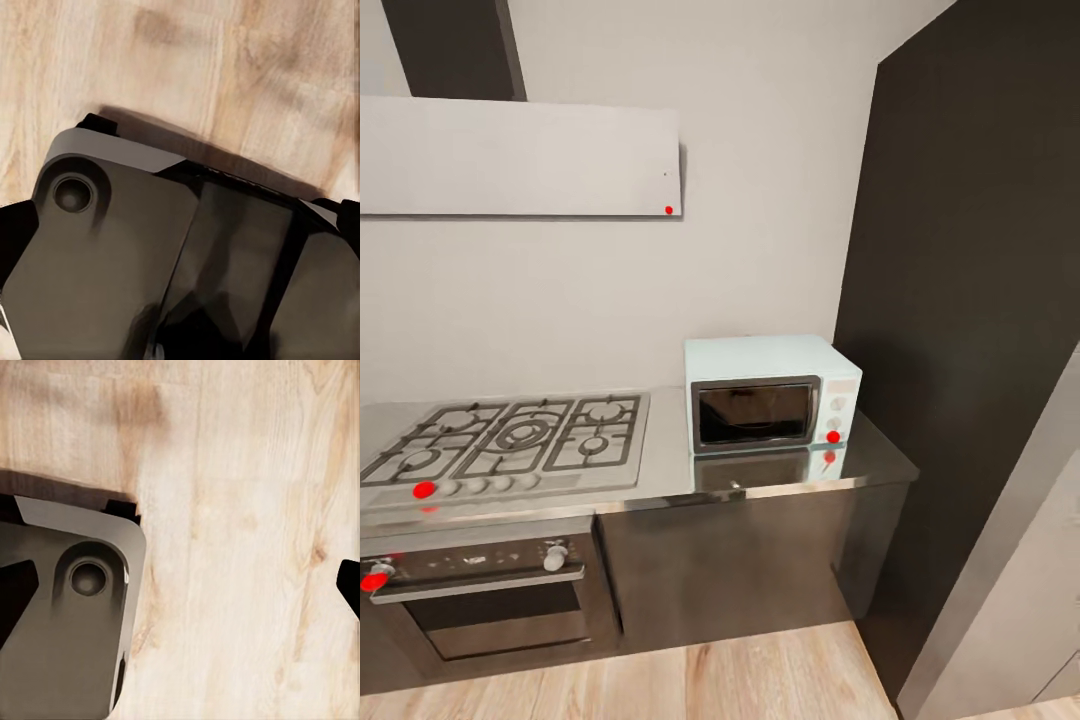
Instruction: In the kitchen, take the popcorn bag from the countertop, put it into the microwave, and heat it until the popcorn is cooked so the cooked popcorn ends up inside the bag.
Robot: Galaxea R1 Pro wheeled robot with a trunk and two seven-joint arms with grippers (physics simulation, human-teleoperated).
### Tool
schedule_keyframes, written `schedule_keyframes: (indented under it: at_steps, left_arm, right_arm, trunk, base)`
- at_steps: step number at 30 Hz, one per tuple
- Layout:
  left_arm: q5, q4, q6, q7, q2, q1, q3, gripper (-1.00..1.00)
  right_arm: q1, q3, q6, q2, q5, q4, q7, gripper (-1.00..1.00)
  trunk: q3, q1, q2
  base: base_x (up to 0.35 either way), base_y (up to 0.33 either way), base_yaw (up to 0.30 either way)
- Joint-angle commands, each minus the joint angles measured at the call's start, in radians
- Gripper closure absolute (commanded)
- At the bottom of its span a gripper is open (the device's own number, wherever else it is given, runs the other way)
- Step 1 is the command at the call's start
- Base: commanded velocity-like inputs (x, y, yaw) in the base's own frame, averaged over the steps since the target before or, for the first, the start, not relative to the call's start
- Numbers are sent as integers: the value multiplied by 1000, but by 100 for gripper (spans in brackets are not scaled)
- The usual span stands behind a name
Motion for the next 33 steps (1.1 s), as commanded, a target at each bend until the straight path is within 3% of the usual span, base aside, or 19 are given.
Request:
schedule_keyframes:
  at_steps: [1,15,33]
  left_arm:
    - [7,0,-3,4,0,-1,-8,-100]
    - [11,0,-4,4,1,-1,-7,-100]
    - [17,0,-4,4,3,-1,-7,-100]
  right_arm:
    - [-1,-8,-5,0,7,3,2,-100]
    - [-1,-10,-6,-4,7,3,11,-100]
    - [-1,-10,-5,2,7,3,2,-100]
  trunk:
    - [-2,0,-1]
    - [-2,0,-1]
    - [-2,0,-1]
  base:
    - [0,-271,0]
    - [0,-269,29]
    - [0,-14,220]
